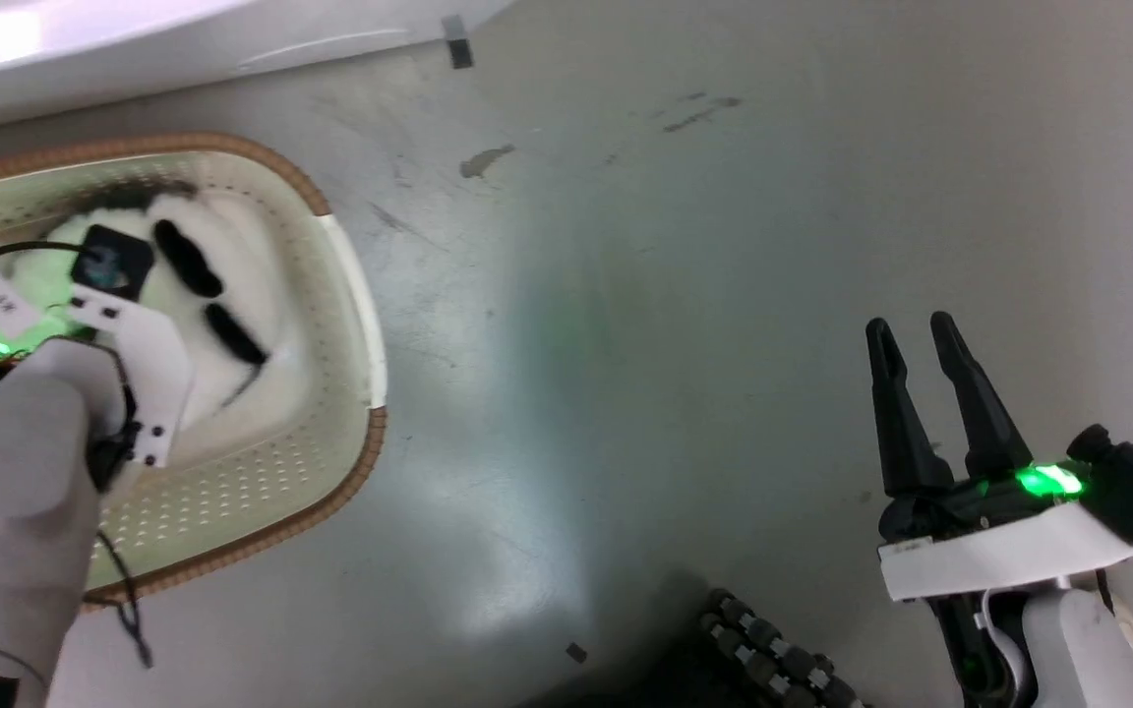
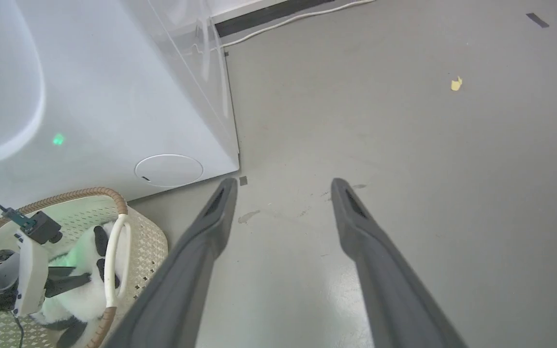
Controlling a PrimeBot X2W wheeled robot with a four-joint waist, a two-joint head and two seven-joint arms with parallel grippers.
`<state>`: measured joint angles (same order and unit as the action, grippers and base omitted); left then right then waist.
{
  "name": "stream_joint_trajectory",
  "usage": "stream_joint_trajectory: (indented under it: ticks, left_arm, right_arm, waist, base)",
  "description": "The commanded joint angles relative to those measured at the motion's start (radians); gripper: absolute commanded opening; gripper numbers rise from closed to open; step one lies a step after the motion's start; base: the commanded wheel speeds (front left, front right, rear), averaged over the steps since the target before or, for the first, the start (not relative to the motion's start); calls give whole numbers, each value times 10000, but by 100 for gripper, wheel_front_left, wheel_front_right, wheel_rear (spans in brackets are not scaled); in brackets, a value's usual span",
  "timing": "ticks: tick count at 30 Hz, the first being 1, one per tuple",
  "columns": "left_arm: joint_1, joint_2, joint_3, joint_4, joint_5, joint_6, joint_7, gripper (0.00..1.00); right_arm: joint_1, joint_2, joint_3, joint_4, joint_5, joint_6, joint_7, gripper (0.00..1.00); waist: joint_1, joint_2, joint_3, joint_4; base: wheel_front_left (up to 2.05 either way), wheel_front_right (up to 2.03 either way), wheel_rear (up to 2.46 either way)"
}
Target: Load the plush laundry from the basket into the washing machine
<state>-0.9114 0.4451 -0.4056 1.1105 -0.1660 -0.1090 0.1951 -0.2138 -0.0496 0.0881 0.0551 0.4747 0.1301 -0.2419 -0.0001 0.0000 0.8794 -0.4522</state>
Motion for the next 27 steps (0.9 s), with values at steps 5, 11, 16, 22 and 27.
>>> stream_joint_trajectory:
  ticks: [5, 11, 16, 22, 27]
  left_arm:
    - [69, 225, -119, 793, -361, -60, -389, 0]
    - [759, -629, -26, 844, -799, -50, -1413, 0]
    - [1492, -1415, 15, 896, -1148, -94, -2437, 0]
    - [2350, -2105, -5, 920, -1531, -167, -3709, 0]
    - [2944, -2458, 13, 612, -1802, -193, -4378, 0]
  right_arm:
    - [-484, -6, 84, 130, 114, 6, -185, 100]
    - [-205, -6, -501, 259, -614, 6, -199, 100]
    - [370, -6, -1041, 296, -1384, 6, -199, 100]
    - [1129, -6, -1466, 346, -2106, 6, -199, 100]
    - [1596, -6, -1563, 351, -2442, 6, -199, 100]
  waist:
    - [1, 0, -171, -312]
    - [1, 0, -1691, 389]
    - [1, 0, -3352, 1100]
    - [1, 0, -5198, 1901]
    - [1, 0, -6292, 2468]
  base:
    - [0, 0, 0]
    - [0, 0, 0]
    - [0, 0, 0]
    - [0, 0, 0]
    - [0, 0, 0]
